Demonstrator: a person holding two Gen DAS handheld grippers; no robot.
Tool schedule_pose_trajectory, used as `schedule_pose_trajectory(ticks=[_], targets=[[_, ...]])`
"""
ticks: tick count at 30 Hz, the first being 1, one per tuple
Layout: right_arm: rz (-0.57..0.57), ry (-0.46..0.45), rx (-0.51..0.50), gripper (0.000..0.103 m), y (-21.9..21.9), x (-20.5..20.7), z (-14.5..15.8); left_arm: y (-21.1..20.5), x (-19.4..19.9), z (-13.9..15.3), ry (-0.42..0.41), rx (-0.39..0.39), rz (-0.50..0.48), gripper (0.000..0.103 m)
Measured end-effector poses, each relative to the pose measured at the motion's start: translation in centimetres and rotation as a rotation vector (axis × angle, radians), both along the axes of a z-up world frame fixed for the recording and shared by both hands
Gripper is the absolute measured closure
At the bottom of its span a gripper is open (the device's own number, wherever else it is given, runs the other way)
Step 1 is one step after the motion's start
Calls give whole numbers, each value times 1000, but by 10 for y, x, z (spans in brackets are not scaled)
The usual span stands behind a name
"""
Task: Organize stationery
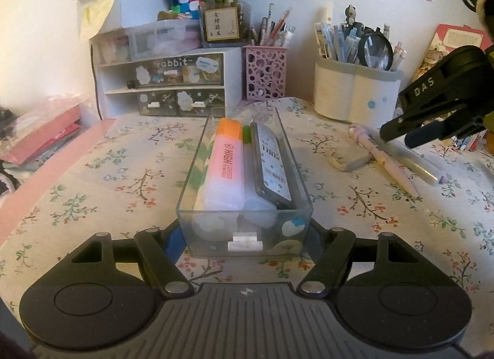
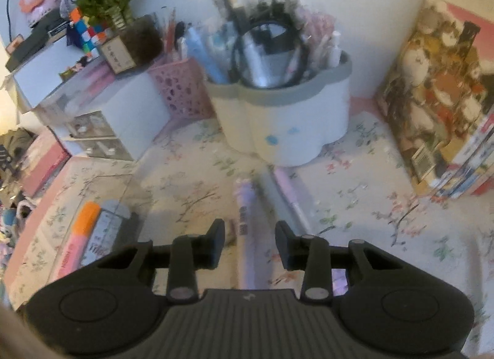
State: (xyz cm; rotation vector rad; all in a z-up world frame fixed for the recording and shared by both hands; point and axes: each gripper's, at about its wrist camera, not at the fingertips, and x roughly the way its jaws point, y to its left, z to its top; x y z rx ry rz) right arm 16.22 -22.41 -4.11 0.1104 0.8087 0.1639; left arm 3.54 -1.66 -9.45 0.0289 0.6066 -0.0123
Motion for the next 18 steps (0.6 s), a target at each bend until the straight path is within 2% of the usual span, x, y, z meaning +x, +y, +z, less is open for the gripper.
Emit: schedule_pose_trajectory(ticks=[3,8,15,18], targets=[[-19,-14,-17,76,-11,3,4,-4,0,0,2,3,-11,31],[41,39,-115,91,-7,12,-8,-10,1,0,6,4,-28,31],[85,61,-213,91,12,21,-13,-10,1,0,5,6,-31,31],[79,60,-224,91,16,19,-14,-10,1,0,5,7,-33,31]])
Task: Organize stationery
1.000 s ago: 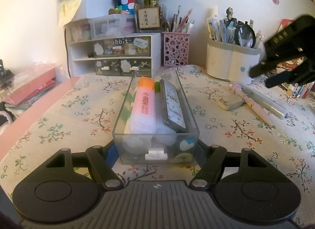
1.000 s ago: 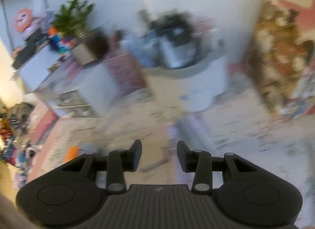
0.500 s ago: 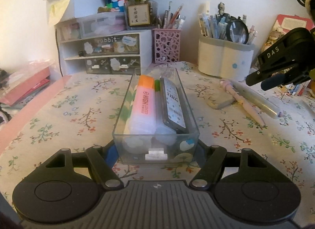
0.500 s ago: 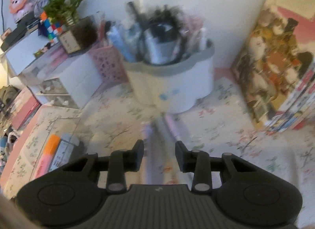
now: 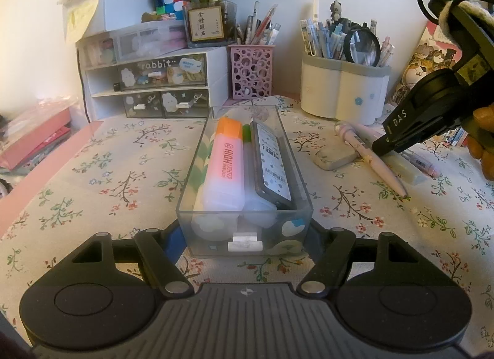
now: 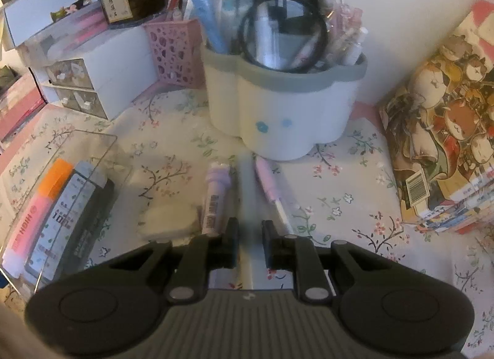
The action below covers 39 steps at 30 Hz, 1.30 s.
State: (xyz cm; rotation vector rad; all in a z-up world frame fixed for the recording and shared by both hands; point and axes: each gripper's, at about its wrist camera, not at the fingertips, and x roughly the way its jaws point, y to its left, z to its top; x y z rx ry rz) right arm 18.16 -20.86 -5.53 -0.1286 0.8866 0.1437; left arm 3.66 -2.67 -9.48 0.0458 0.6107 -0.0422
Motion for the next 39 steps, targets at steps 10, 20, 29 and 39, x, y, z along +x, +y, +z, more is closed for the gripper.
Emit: schedule_pose_trajectory(ticks=[10,20,29,39], targets=[[-143,56,312,92,-31,-5,-4,0,0,0,0,1,-2,31],[-248,71,537,92,-53,-14,-11,0,0,0,0,1,-1,31],[-284,30,619,92,-54,-27,1,0,0,0,0,0,-1,31],[-191,69,744,92,-16,-36,11,0,1,0,0,2,-2,31]])
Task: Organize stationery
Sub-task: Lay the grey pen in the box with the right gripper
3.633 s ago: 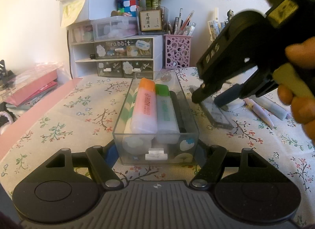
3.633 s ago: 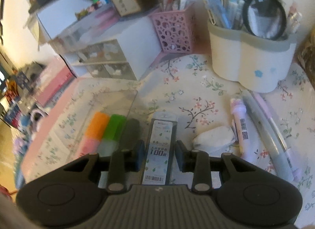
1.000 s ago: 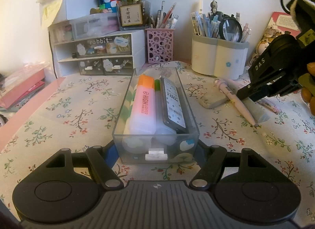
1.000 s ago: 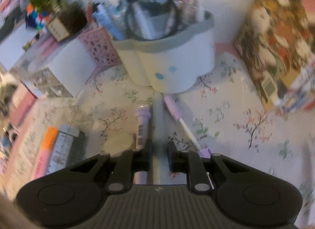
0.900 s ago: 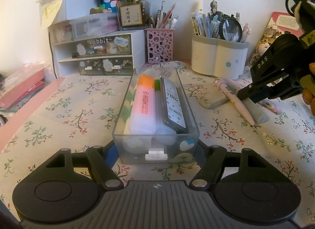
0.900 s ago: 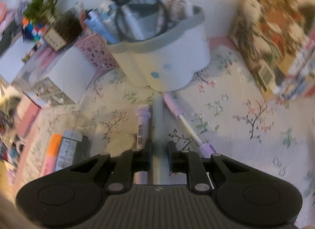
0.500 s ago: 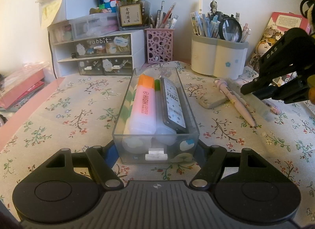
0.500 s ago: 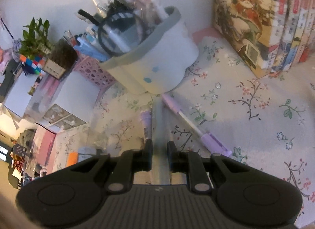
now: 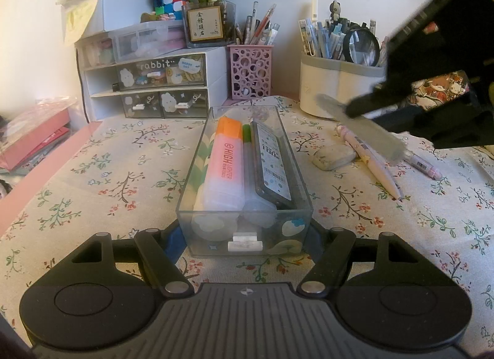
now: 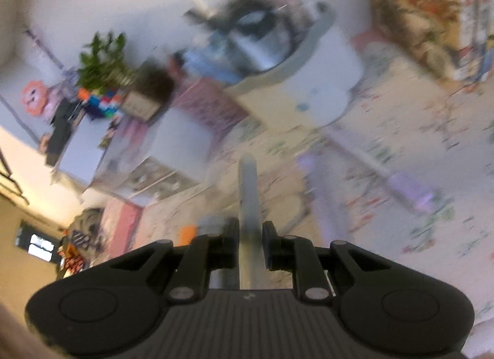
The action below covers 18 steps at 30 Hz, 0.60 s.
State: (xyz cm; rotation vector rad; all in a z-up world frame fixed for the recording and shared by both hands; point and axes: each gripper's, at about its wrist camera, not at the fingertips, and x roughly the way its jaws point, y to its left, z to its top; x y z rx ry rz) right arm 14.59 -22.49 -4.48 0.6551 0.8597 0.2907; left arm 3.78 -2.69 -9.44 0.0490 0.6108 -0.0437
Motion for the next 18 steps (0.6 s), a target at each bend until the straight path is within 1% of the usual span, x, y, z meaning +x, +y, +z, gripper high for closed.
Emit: schedule_pose_trajectory(ticks=[5,12,16,18], targets=[[48,33,47,92,28,0,-2,-1,1,0,0,0,-2,31],[28,70,47,92,51,2,0,-1,2,0,0,-1,-2,31],[60,86,-19,90,65,3,1,-1,1,0,1,-3,-4,31],[39,73,-48,88,64,0,3,-2,1,0,1,-4,-4,31]])
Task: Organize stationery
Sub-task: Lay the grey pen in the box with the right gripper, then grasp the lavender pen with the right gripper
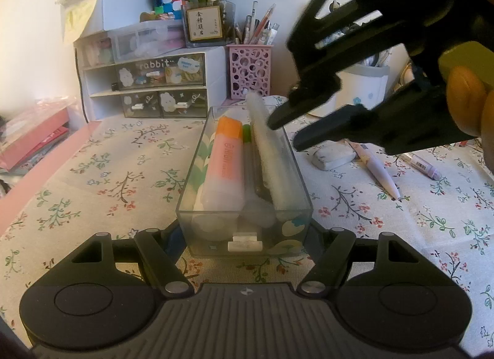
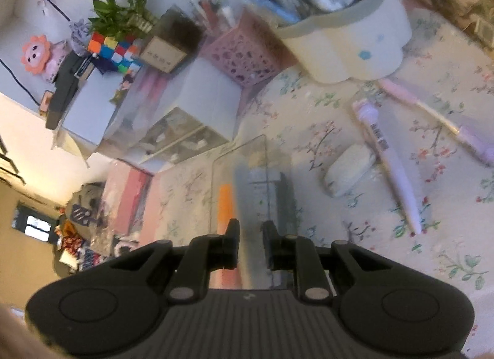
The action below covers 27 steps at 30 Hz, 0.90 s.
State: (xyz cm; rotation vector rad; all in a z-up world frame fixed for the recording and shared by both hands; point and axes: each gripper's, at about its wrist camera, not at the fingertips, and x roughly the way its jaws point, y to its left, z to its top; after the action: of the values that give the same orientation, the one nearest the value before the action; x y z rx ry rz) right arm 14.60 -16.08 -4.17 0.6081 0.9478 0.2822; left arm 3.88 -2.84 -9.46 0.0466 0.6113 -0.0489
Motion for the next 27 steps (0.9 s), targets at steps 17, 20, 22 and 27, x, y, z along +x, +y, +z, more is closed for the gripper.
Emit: schedule_pose_trajectory(ticks=[17,20,22,27], targets=[[28,-110,-110,88,-15,-12,6,0,1,0,0,-1,0,31],[25,-130,-132,88,-24,-13,7,-1,1,0,1,-1,2,31],[14,-141,-171,87,-30,-13,7,-1,1,0,2,-3,6,31],[0,-151,-251,84,-43,-11,1,-1,1,0,3,-4,12,31]])
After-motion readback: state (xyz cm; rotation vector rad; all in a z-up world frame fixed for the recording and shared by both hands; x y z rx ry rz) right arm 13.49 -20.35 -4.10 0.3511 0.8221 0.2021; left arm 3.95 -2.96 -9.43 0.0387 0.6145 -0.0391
